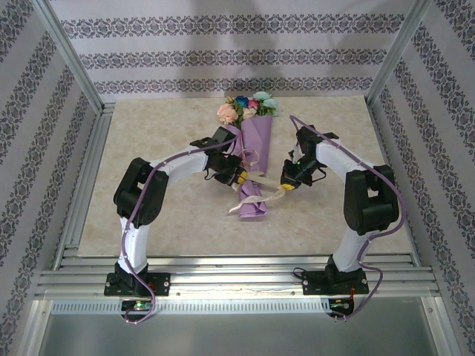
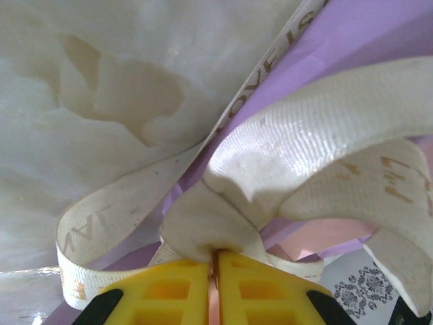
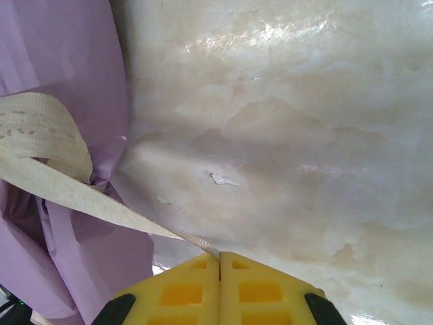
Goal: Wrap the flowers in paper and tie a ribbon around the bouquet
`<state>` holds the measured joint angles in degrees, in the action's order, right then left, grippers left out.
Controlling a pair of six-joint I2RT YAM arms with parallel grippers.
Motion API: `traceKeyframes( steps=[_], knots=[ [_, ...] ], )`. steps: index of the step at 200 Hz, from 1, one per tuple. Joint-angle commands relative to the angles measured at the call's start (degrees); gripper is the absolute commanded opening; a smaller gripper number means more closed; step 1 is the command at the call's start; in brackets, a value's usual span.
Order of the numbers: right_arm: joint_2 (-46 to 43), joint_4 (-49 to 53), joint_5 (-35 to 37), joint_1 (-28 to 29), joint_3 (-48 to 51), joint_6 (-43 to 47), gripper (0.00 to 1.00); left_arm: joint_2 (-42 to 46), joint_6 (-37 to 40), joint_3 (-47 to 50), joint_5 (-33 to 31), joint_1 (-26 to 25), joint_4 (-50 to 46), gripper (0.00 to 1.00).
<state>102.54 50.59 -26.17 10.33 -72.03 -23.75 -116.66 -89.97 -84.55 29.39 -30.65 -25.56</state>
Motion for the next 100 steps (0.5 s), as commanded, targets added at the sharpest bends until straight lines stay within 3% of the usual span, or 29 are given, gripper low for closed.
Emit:
traceKeyframes(
  steps=[1,13,33,46,100],
  knots=[
    [-0.7,1.1,-0.2,-0.1,-0.4,0.9,0.0,-0.8,-1.7,-1.8,-0.7,0.0,-1.4,0.05],
    [-1.0,1.6,0.0,0.1,-1.0,0.5,0.0,-0.8,-1.6,-1.9,-0.6,0.0,-1.5,0.02],
    [-3.5,1.5,0.8,0.3,-1.5,-2.2,0.21,-0.9,-1.5,-1.9,-0.4,-0.1,-1.1,0.0],
    [-5.4,1.4,1.7,1.0,-2.2,-4.5,0.28,-0.8,-1.4,-2.0,-0.2,-0.1,-1.2,0.0],
    [-5.8,-3.0,5.1,5.8,-6.4,-20.4,0.29,-0.5,-1.1,-1.9,-0.1,-0.5,-1.2,0.0]
  ],
)
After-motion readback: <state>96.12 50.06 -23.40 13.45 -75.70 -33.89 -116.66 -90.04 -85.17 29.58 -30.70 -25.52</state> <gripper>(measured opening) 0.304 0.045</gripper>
